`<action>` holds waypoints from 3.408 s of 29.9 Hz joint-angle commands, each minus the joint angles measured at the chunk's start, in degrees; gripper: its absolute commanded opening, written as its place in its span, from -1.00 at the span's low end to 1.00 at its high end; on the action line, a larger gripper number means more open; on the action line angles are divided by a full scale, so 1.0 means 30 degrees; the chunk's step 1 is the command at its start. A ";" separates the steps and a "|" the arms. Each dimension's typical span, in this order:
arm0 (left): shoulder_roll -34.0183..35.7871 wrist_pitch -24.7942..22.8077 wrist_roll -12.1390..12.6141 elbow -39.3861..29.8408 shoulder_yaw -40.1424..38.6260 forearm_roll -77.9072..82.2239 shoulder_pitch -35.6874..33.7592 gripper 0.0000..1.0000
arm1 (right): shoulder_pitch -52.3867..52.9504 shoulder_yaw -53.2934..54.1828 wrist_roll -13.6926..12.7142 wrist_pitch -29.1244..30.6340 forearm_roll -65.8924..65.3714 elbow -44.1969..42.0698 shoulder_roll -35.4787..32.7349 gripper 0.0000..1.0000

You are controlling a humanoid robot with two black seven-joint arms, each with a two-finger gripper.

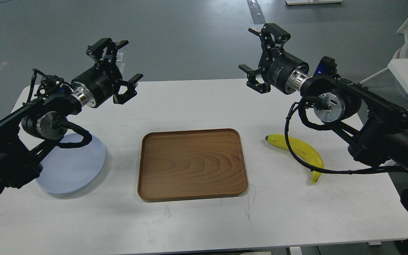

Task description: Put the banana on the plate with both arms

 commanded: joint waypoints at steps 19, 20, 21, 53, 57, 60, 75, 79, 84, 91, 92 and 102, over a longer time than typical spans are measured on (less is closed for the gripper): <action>-0.0055 -0.0130 0.0207 -0.0058 0.0053 0.0059 0.0005 0.96 | 0.0202 0.0000 0.0057 -0.0058 0.0001 0.0001 0.0099 1.00; -0.0055 -0.0130 0.0265 -0.0058 0.0053 0.0059 0.0005 0.95 | 0.0202 0.0000 0.0086 -0.0058 0.0001 0.0001 0.0099 1.00; -0.0055 -0.0130 0.0266 -0.0058 0.0053 0.0059 0.0005 0.96 | 0.0202 0.0000 0.0087 -0.0058 0.0001 0.0001 0.0099 1.00; 0.1407 0.5377 -0.1199 -0.0760 0.1193 2.0235 0.0092 0.95 | 0.0641 0.0000 0.0204 -0.0029 0.0001 0.0001 0.0011 1.00; 0.3862 0.6223 -0.1374 -0.1752 0.3152 2.3286 0.0444 0.95 | 0.1051 0.0349 0.0204 -0.0029 0.0001 0.0001 -0.0047 1.00; 0.5769 0.7104 -0.3326 -0.1787 0.4674 2.3613 0.0532 0.95 | 0.1344 0.0556 0.0204 -0.0058 0.0001 0.0001 0.0011 1.00; 0.8647 1.2290 -0.5740 -0.0940 1.2005 2.3087 0.2024 0.83 | 0.4859 0.0351 0.0057 -0.0117 0.0031 -0.1492 0.1504 1.00; 0.8617 1.2409 -0.5740 -0.0088 1.2006 2.3057 0.2758 0.83 | 0.5095 0.0351 0.0057 -0.0087 0.0060 -0.1756 0.1623 1.00; 0.8588 1.2351 -0.5711 0.0117 1.2006 2.2825 0.3314 0.83 | 0.4832 0.0293 0.0057 -0.0087 0.0060 -0.1727 0.1623 1.00; 0.8354 1.2146 -0.5798 0.1728 1.2035 2.1888 0.3813 0.83 | 0.4773 0.0264 0.0087 -0.0087 0.0031 -0.1727 0.1594 1.00; 0.8296 1.2088 -0.5798 0.1758 1.2122 2.1741 0.3813 0.83 | 0.4773 0.0263 0.0116 -0.0087 0.0031 -0.1727 0.1564 1.00; 0.7124 1.1853 -0.5798 0.2813 1.2094 2.1651 0.4429 0.83 | 0.4656 0.0175 0.0145 -0.0087 0.0031 -0.1727 0.1535 1.00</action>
